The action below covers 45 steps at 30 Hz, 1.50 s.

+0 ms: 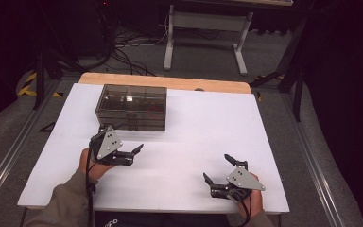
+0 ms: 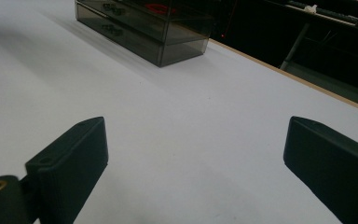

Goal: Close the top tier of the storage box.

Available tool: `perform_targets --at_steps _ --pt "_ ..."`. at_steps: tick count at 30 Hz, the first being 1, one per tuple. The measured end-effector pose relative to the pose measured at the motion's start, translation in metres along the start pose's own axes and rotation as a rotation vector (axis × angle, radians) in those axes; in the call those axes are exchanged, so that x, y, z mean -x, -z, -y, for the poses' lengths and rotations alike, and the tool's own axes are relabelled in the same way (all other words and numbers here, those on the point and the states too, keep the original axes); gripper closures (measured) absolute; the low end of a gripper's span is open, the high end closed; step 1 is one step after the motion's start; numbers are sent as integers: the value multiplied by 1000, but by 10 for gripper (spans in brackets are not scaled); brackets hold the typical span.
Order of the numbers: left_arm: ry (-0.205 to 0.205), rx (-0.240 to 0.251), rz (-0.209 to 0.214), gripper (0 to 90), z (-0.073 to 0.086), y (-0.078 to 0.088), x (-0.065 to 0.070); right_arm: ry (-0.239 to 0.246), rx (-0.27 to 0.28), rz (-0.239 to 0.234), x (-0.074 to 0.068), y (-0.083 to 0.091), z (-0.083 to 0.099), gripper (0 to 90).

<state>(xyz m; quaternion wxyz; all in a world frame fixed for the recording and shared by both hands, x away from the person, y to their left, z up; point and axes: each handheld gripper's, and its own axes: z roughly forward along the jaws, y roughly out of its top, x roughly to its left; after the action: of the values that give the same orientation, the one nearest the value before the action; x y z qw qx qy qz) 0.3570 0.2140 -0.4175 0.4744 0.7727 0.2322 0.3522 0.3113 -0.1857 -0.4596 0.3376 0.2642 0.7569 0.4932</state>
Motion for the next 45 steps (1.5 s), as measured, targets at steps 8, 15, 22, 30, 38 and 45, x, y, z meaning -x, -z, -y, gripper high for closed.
perform_targets --at_steps 8,15,22,30,38,45 --pt "-38 -17 30 75 1 2 12 3 3 -3 0 0 -1 70" --pt "-47 -20 45 75 3 4 18 5 4 -3 -1 -1 -1 70" --pt "-47 -25 40 74 8 11 19 3 3 -5 -1 -1 -1 70" --pt "-38 -51 25 69 21 21 16 1 5 -9 -2 -2 -1 70" --pt "-6 -86 11 57 38 33 10 -9 6 -11 -1 -2 -1 70" --pt "34 -120 5 37 52 40 9 -14 10 -12 0 -2 -2 70"
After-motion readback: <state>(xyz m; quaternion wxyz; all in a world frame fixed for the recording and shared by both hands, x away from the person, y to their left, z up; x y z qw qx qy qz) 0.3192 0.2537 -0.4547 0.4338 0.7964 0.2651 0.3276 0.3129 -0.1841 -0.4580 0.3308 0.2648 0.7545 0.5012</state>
